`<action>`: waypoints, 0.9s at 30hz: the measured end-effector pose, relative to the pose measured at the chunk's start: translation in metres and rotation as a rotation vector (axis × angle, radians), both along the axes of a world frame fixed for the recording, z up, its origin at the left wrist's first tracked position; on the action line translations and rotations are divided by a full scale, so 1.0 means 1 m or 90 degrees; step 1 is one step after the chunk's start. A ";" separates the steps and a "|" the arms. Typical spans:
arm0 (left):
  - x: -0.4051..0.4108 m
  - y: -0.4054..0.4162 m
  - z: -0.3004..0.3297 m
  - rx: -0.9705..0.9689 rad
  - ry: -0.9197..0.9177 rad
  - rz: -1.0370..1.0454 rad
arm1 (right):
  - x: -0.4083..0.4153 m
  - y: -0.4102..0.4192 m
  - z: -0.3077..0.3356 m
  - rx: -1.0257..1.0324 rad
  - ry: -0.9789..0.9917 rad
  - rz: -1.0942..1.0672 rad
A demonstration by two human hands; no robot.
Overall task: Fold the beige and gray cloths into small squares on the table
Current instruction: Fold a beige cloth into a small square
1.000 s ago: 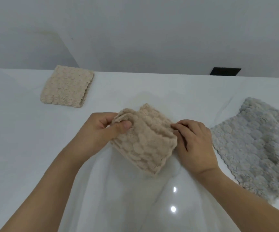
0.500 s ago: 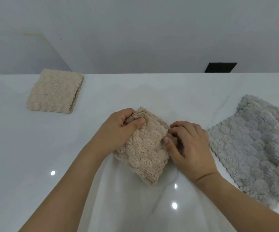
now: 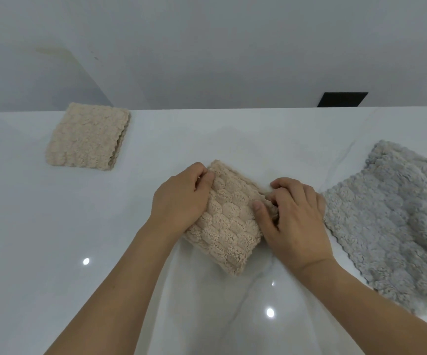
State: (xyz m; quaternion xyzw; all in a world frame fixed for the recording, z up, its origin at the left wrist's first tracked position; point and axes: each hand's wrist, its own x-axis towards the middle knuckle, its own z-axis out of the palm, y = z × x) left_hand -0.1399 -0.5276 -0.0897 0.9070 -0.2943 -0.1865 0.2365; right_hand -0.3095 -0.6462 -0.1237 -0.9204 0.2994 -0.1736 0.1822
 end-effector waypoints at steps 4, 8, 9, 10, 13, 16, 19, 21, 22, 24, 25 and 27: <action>-0.004 -0.006 -0.003 0.031 -0.091 -0.012 | 0.000 0.001 -0.001 -0.002 -0.033 -0.009; -0.007 -0.011 -0.006 0.051 -0.120 0.018 | 0.002 0.002 -0.003 -0.020 -0.018 -0.040; -0.008 -0.012 -0.006 0.053 -0.125 0.030 | 0.002 0.002 -0.004 -0.022 -0.012 -0.047; -0.009 -0.013 -0.007 0.057 -0.128 0.039 | 0.003 0.002 -0.005 -0.023 -0.008 -0.051; -0.012 -0.014 -0.003 0.067 -0.113 0.048 | 0.002 0.000 -0.006 -0.039 -0.005 -0.056; -0.012 -0.005 0.007 0.052 -0.067 0.039 | 0.002 0.000 -0.007 -0.050 -0.007 -0.059; -0.017 0.021 0.002 -0.061 -0.064 -0.002 | 0.003 0.001 -0.008 -0.054 -0.007 -0.055; -0.022 0.036 -0.010 -0.155 -0.075 -0.002 | 0.002 0.001 -0.007 -0.047 -0.009 -0.048; -0.024 0.041 -0.016 -0.171 -0.085 0.004 | 0.002 0.001 -0.006 -0.035 -0.010 -0.040; -0.026 0.041 -0.023 -0.150 -0.130 0.004 | 0.002 0.002 -0.002 0.001 -0.014 -0.016; -0.027 0.039 -0.025 -0.138 -0.151 0.000 | 0.002 0.002 0.000 0.020 -0.015 -0.002; -0.027 0.037 -0.024 -0.134 -0.171 -0.010 | 0.003 -0.001 0.002 0.048 -0.014 0.025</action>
